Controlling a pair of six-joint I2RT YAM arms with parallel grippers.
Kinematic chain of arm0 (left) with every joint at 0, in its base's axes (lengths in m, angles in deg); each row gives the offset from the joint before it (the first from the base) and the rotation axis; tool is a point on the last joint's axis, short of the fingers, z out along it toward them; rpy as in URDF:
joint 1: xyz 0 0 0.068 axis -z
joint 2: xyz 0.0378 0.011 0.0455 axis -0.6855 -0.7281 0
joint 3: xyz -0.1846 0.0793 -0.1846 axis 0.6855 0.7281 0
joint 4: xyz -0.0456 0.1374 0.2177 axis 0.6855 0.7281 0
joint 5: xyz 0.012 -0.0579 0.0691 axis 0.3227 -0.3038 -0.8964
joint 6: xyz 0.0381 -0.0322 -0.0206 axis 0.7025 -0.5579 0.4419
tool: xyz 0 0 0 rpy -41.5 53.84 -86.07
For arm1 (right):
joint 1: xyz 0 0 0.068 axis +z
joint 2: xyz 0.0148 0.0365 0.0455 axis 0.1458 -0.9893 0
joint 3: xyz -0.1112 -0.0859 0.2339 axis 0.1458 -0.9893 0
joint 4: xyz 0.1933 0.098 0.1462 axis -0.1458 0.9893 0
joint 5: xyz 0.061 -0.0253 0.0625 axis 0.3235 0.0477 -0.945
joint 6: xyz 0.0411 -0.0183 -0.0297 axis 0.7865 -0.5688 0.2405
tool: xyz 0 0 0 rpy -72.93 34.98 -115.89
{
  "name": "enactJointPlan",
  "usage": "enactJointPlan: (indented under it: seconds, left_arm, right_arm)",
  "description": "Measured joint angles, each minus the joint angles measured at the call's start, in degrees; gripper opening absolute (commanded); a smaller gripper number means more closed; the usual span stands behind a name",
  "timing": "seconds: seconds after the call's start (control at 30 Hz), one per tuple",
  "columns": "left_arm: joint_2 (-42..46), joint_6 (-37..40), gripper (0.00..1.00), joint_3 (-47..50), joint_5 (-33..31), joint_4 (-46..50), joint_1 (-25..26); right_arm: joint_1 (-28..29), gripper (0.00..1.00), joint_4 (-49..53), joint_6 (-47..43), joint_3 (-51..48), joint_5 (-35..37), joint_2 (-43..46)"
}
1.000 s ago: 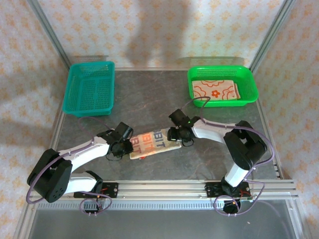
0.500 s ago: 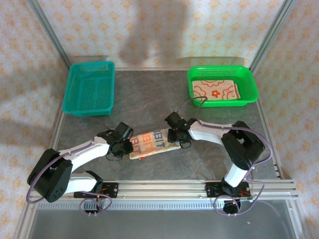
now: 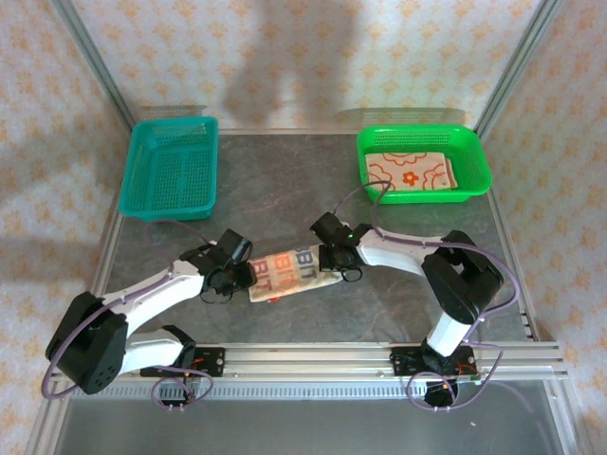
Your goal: Fold and stack the towels
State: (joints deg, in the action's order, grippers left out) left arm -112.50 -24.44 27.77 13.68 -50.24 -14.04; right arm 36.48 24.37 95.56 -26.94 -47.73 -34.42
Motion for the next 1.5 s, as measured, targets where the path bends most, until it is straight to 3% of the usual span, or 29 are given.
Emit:
enactJointPlan:
  seconds: [0.27, 0.43, 0.83, 1.03, 1.5]
  left_arm:
    - [7.1, 1.5, 1.0, -8.4, -2.8, 3.8, -0.2]
    - [8.2, 1.7, 1.0, -10.6, -4.0, 5.4, -0.5]
    - [9.2, 1.7, 1.0, -11.8, -4.8, 8.1, -0.8]
    - [9.4, 1.7, 1.0, -11.9, -5.7, 8.8, -0.9]
    - [5.0, 2.7, 1.0, -14.7, -5.8, 9.2, -2.4]
  right_arm:
    - [-2.8, 0.0, 12.7, -4.3, 15.6, 7.6, 1.6]
    - [-6.6, 0.0, 18.0, -8.4, 26.9, 10.6, -0.3]
    - [-14.3, 0.0, 27.8, -15.9, 57.0, 15.3, -19.1]
    - [-18.4, 0.0, 32.4, -19.2, 67.7, 16.7, -24.5]
    - [-29.6, 0.0, 35.4, -23.6, 74.2, 17.9, -25.6]
